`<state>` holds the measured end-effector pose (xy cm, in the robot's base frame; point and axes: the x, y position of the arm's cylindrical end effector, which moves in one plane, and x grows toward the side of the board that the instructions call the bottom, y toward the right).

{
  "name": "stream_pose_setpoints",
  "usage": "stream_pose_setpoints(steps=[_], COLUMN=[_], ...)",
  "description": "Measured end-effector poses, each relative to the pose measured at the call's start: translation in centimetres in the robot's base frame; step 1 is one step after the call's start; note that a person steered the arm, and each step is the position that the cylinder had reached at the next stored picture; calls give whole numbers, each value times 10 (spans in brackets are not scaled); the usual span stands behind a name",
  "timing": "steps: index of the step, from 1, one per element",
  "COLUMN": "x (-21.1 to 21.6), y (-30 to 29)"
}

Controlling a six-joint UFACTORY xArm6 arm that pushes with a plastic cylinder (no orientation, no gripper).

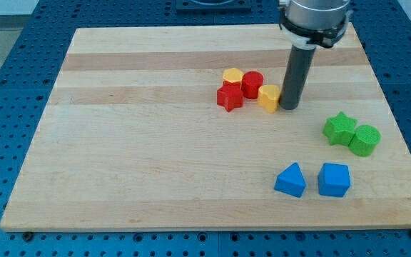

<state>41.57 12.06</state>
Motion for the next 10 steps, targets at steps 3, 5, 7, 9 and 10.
stream_pose_setpoints(steps=[3,5,7,9,10], x=[0,2,42,78,80], y=[9,95,139,141,124])
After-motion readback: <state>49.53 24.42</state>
